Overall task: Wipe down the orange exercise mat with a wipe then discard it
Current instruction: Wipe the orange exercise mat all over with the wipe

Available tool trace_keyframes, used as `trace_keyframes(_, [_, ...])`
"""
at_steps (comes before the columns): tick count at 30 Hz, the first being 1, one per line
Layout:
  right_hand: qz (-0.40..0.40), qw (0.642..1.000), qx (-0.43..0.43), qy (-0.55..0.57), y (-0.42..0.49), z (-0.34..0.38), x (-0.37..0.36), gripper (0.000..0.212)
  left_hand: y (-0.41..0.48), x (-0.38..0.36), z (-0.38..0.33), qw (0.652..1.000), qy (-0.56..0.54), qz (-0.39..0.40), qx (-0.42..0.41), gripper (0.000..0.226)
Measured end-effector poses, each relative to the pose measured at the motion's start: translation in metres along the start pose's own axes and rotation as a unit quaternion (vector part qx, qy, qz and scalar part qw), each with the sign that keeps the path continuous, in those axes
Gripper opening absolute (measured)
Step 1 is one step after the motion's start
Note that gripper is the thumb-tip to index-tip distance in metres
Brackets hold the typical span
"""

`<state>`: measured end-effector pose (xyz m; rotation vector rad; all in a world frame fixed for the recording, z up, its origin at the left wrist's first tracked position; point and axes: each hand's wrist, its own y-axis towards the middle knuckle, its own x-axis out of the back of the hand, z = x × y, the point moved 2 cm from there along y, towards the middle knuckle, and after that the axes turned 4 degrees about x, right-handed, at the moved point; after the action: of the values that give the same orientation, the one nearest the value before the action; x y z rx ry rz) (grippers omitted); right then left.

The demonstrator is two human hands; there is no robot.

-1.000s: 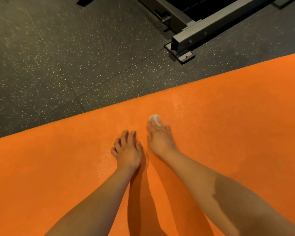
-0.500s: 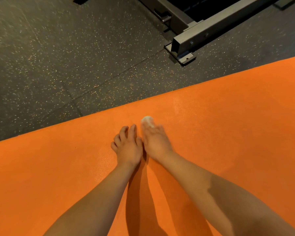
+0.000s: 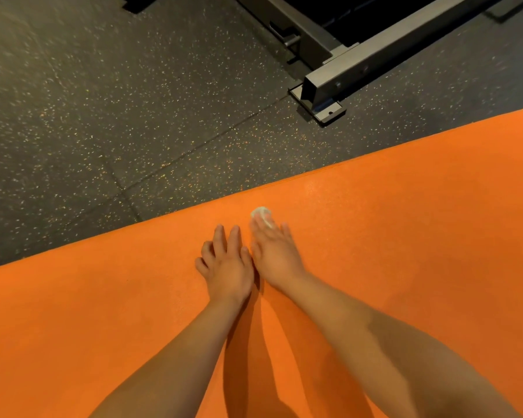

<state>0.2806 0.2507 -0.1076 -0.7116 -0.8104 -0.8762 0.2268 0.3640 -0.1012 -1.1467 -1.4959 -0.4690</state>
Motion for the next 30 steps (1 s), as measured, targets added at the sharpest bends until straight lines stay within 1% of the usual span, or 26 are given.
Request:
trace_keyframes(3, [0.040,0.998,0.046,-0.032,0.003,-0.003,0.004,0.058,0.013,0.003,-0.004,1.000,0.006,0.014,-0.007,0.054])
trace_keyframes(4, [0.037,0.996,0.052,-0.056,0.004,-0.012,0.010,0.058,0.017,0.004,-0.007,1.000,0.011,0.021,-0.010,0.055])
trace_keyframes(5, [0.028,0.996,0.039,-0.076,0.006,-0.023,0.016,0.058,0.021,0.004,-0.009,0.999,0.018,0.029,-0.010,0.056])
trace_keyframes(6, [0.014,0.997,0.000,-0.077,0.010,-0.036,0.025,0.058,0.025,0.004,-0.012,0.999,0.026,0.038,-0.007,0.057])
trace_keyframes(8, [-0.021,0.992,-0.115,-0.045,0.020,-0.058,0.042,0.059,0.029,0.004,-0.017,0.998,0.034,0.049,0.006,0.058])
trace_keyframes(9, [-0.036,0.987,-0.156,-0.032,0.025,-0.061,0.045,0.059,0.030,0.004,-0.019,0.998,0.032,0.050,0.015,0.058])
trace_keyframes(10, [-0.044,0.984,-0.170,-0.023,0.029,-0.056,0.044,0.060,0.030,0.005,-0.020,0.998,0.026,0.049,0.024,0.058])
trace_keyframes(11, [-0.041,0.987,-0.158,-0.012,0.033,-0.045,0.039,0.061,0.031,0.006,-0.021,0.998,0.018,0.046,0.032,0.057])
trace_keyframes(14, [0.018,1.000,-0.016,0.014,0.034,-0.003,0.020,0.062,0.034,0.006,-0.021,0.998,0.002,0.050,0.045,0.055])
trace_keyframes(16, [0.048,0.998,0.036,-0.002,0.033,0.001,0.018,0.060,0.034,0.005,-0.019,0.998,-0.005,0.053,0.044,0.055])
trace_keyframes(18, [0.034,0.998,0.034,-0.035,0.038,-0.016,0.027,0.060,0.033,0.004,-0.016,0.998,-0.011,0.053,0.042,0.056])
trace_keyframes(19, [0.013,0.999,0.007,-0.045,0.040,-0.028,0.032,0.061,0.033,0.003,-0.015,0.998,-0.014,0.052,0.040,0.057])
trace_keyframes(22, [-0.040,0.990,-0.137,-0.013,0.051,-0.056,0.049,0.062,0.033,0.001,-0.015,0.998,-0.020,0.050,0.033,0.057])
trace_keyframes(23, [-0.045,0.986,-0.162,-0.005,0.056,-0.056,0.049,0.062,0.033,0.000,-0.014,0.998,-0.021,0.049,0.031,0.056])
trace_keyframes(24, [-0.044,0.984,-0.170,0.000,0.060,-0.051,0.047,0.063,0.033,0.000,-0.014,0.998,-0.022,0.051,0.030,0.056])
trace_keyframes(26, [-0.035,0.990,-0.138,0.013,0.064,-0.033,0.037,0.063,0.034,-0.001,-0.011,0.998,-0.031,0.058,0.022,0.057])
trace_keyframes(28, [-0.016,0.997,-0.073,0.015,0.064,-0.015,0.026,0.061,0.035,-0.001,-0.009,0.997,-0.052,0.061,0.013,0.058])
trace_keyframes(30, [0.002,1.000,-0.026,0.012,0.064,-0.005,0.019,0.059,0.036,-0.001,-0.004,0.994,-0.095,0.050,0.013,0.062])
